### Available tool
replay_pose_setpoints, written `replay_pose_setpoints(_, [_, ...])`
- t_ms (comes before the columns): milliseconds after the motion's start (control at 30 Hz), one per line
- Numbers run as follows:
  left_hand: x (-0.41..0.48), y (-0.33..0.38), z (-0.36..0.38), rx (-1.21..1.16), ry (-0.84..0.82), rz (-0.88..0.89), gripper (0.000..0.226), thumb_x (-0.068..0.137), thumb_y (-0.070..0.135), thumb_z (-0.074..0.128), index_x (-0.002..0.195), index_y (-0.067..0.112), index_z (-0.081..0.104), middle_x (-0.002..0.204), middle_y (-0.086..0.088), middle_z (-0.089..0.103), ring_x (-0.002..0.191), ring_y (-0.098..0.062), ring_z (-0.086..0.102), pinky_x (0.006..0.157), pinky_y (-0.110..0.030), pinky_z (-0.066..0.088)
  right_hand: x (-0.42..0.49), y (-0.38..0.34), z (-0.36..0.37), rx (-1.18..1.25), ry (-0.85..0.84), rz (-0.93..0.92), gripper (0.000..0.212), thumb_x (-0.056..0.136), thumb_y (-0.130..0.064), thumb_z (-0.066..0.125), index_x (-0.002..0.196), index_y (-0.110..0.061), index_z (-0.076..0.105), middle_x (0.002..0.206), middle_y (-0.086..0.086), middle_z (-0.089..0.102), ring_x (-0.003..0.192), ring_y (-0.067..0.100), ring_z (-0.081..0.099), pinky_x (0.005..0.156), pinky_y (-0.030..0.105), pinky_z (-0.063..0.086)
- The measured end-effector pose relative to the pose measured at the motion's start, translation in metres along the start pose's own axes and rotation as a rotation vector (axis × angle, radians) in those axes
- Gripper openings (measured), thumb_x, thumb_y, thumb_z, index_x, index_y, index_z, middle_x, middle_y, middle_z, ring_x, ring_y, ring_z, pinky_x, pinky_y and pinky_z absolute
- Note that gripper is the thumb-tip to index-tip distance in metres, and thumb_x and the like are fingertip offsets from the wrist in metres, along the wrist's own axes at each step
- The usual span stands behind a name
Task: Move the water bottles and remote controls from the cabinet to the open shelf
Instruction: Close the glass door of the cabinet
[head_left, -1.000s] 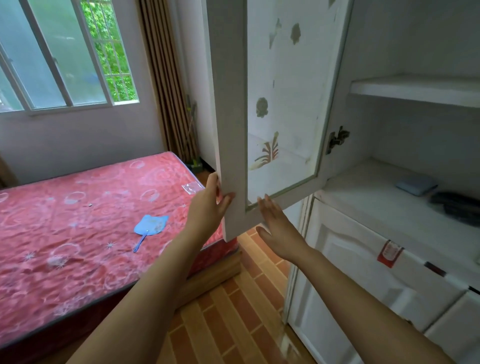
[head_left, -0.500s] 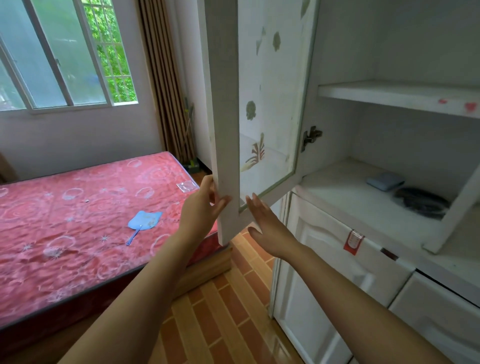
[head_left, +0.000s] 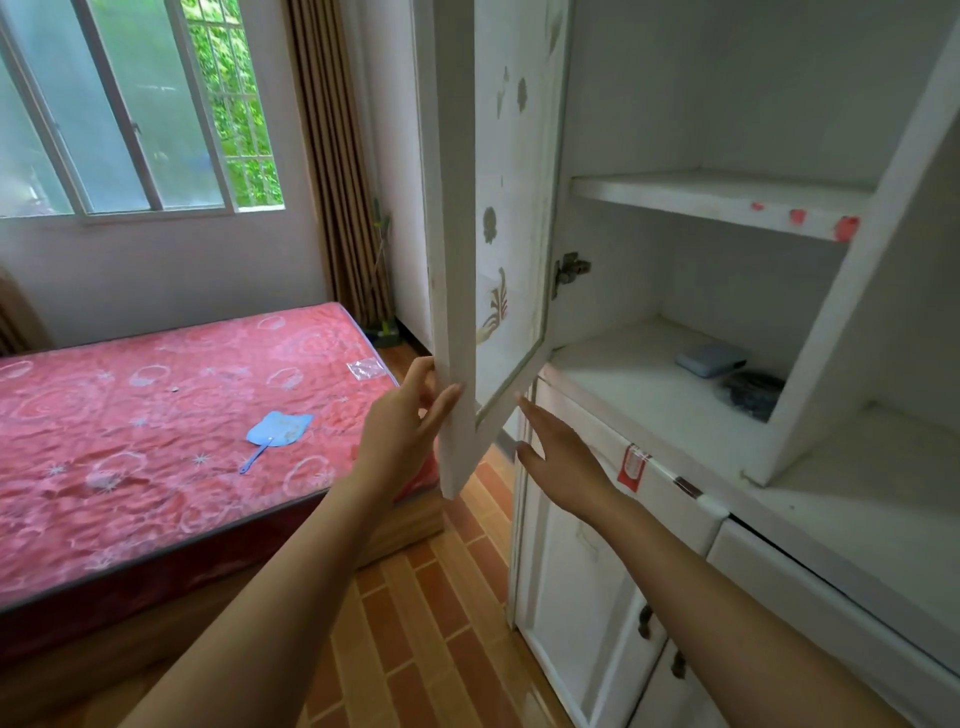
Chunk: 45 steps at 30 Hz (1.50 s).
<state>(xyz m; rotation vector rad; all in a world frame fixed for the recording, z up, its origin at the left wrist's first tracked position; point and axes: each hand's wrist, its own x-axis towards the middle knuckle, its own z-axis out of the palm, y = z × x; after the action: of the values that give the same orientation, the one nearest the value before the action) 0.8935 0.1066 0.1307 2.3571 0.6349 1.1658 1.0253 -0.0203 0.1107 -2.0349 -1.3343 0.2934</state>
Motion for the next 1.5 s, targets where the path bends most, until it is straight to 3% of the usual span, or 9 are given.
replay_pose_setpoints(167, [-0.004, 0.024, 0.018, -0.02, -0.078, 0.04, 0.067, 0.076, 0.071, 0.031, 0.105, 0.014, 0.052, 0.097, -0.006, 0.069, 0.084, -0.017, 0.065, 0.07, -0.034, 0.055, -0.017, 0.018, -0.018, 0.165, 0.017, 0.068, 0.052, 0.096, -0.021, 0.041, 0.142, -0.03, 0.019, 0.15, -0.002, 0.031, 0.136, 0.021, 0.031, 0.109, 0.037, 0.028])
replay_pose_setpoints(333, [0.005, 0.049, 0.032, -0.021, -0.148, 0.127, 0.063, 0.074, 0.069, 0.034, 0.105, 0.019, 0.058, 0.111, -0.001, 0.062, 0.091, -0.012, 0.057, 0.072, -0.023, 0.045, -0.032, 0.042, -0.036, 0.206, 0.037, 0.118, 0.05, 0.095, -0.018, 0.042, 0.141, -0.028, 0.024, 0.145, -0.001, 0.039, 0.133, 0.019, 0.037, 0.111, 0.038, 0.029])
replay_pose_setpoints(467, [0.019, 0.068, 0.044, 0.005, -0.18, 0.182, 0.057, 0.071, 0.07, 0.043, 0.1, 0.023, 0.058, 0.138, -0.002, 0.044, 0.123, -0.02, 0.045, 0.099, -0.044, 0.043, -0.043, 0.057, -0.05, 0.199, 0.05, 0.136, 0.049, 0.095, -0.016, 0.041, 0.14, -0.027, 0.026, 0.144, -0.001, 0.041, 0.13, 0.016, 0.04, 0.108, 0.036, 0.031])
replay_pose_setpoints(633, [0.032, 0.099, 0.065, -0.001, -0.18, 0.28, 0.089, 0.067, 0.069, 0.052, 0.141, 0.037, 0.012, 0.155, -0.002, 0.011, 0.141, -0.02, 0.014, 0.109, -0.043, 0.02, -0.054, 0.073, -0.062, 0.191, 0.124, 0.144, 0.047, 0.094, -0.02, 0.044, 0.137, -0.033, 0.03, 0.14, -0.003, 0.046, 0.127, 0.018, 0.044, 0.109, 0.049, 0.031])
replay_pose_setpoints(700, [0.035, 0.109, 0.075, 0.011, -0.196, 0.311, 0.092, 0.069, 0.068, 0.051, 0.141, 0.039, 0.002, 0.156, -0.001, 0.005, 0.142, -0.02, 0.009, 0.111, -0.045, 0.015, -0.058, 0.075, -0.069, 0.175, 0.147, 0.138, 0.047, 0.094, -0.02, 0.045, 0.137, -0.032, 0.031, 0.14, -0.002, 0.046, 0.127, 0.02, 0.044, 0.108, 0.052, 0.034])
replay_pose_setpoints(867, [0.036, 0.13, 0.097, -0.049, -0.228, 0.357, 0.09, 0.072, 0.066, 0.048, 0.138, 0.037, -0.006, 0.156, 0.001, 0.002, 0.143, -0.015, 0.001, 0.117, -0.046, 0.011, -0.07, 0.091, -0.087, 0.07, 0.291, 0.123, 0.043, 0.094, -0.021, 0.046, 0.136, -0.025, 0.037, 0.142, -0.001, 0.044, 0.129, 0.017, 0.041, 0.106, 0.03, 0.033])
replay_pose_setpoints(1033, [0.04, 0.143, 0.122, -0.078, -0.244, 0.367, 0.091, 0.078, 0.055, 0.055, 0.138, 0.034, -0.01, 0.156, 0.006, -0.002, 0.141, -0.009, -0.004, 0.118, -0.043, 0.007, -0.087, 0.122, -0.101, -0.061, 0.474, 0.226, 0.037, 0.092, -0.02, 0.048, 0.128, -0.016, 0.046, 0.134, 0.005, 0.051, 0.124, 0.02, 0.045, 0.103, 0.034, 0.038])
replay_pose_setpoints(1200, [0.043, 0.153, 0.151, -0.108, -0.216, 0.358, 0.096, 0.08, 0.048, 0.059, 0.141, 0.029, -0.013, 0.156, 0.004, -0.003, 0.137, -0.004, -0.006, 0.116, -0.039, 0.006, -0.108, 0.154, -0.105, -0.121, 0.407, 0.367, 0.04, 0.09, -0.015, 0.05, 0.129, -0.01, 0.045, 0.134, 0.013, 0.049, 0.123, 0.028, 0.044, 0.101, 0.035, 0.038])
replay_pose_setpoints(1500, [0.049, 0.175, 0.183, -0.139, -0.192, 0.353, 0.096, 0.081, 0.044, 0.059, 0.143, 0.016, -0.009, 0.156, -0.004, 0.0, 0.142, -0.013, 0.0, 0.117, -0.037, 0.005, -0.112, 0.183, -0.112, -0.252, 0.406, 0.382, 0.03, 0.088, -0.013, 0.052, 0.116, -0.004, 0.055, 0.118, 0.019, 0.059, 0.109, 0.033, 0.051, 0.092, 0.039, 0.043])
